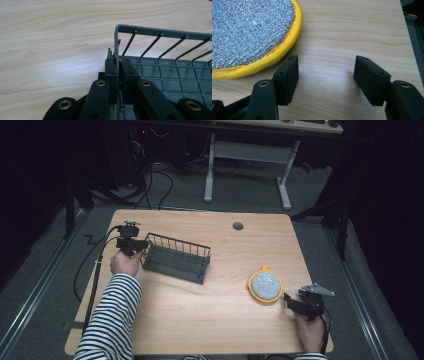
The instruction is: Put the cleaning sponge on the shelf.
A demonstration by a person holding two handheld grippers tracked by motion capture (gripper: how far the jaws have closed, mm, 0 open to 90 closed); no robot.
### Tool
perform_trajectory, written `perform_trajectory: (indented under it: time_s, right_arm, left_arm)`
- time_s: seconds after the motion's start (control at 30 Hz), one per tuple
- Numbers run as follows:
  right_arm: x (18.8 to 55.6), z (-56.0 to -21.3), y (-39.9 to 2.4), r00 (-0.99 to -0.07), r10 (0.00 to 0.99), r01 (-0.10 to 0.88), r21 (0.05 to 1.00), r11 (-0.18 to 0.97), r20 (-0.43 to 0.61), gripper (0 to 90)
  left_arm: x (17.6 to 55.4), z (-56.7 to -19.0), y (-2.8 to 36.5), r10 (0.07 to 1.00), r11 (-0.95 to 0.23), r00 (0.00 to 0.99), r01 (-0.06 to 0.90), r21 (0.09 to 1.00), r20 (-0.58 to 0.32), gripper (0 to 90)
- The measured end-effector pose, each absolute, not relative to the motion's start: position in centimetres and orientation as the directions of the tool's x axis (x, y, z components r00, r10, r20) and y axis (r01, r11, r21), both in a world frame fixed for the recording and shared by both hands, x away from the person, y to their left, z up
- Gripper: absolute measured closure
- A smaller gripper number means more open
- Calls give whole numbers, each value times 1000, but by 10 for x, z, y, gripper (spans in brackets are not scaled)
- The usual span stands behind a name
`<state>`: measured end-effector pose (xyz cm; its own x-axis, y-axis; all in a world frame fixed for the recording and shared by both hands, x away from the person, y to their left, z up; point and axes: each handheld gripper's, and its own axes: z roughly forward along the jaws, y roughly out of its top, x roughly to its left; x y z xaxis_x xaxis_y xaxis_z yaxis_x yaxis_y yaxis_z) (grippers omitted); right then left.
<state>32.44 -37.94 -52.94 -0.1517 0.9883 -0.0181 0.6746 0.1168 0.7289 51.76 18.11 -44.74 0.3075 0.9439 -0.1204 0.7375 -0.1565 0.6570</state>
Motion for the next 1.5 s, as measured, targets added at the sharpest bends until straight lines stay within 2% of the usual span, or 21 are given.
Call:
perform_trajectory:
  time_s: [0.4,0.53,0.77,0.93,1.5]
  right_arm:
    - [325,-529,-380,-136,991,677,728,104,-16,369]
    - [325,-529,-380,-136,991,677,729,104,-15,368]
    - [325,-529,-380,-136,991,677,728,104,-15,368]
    - [325,-529,-380,-136,991,677,728,104,-16,368]
    - [324,-529,-380,-137,990,678,727,107,-17,365]
  left_arm:
    - [535,-449,144,944,-157,309,724,672,-113,857]
    - [543,-449,127,932,-126,317,738,663,-174,855]
    - [553,-449,100,928,-111,315,741,662,-198,854]
    - [552,-451,85,930,-85,302,732,676,-209,852]
    - [542,-453,51,898,-128,380,710,693,-223,837]
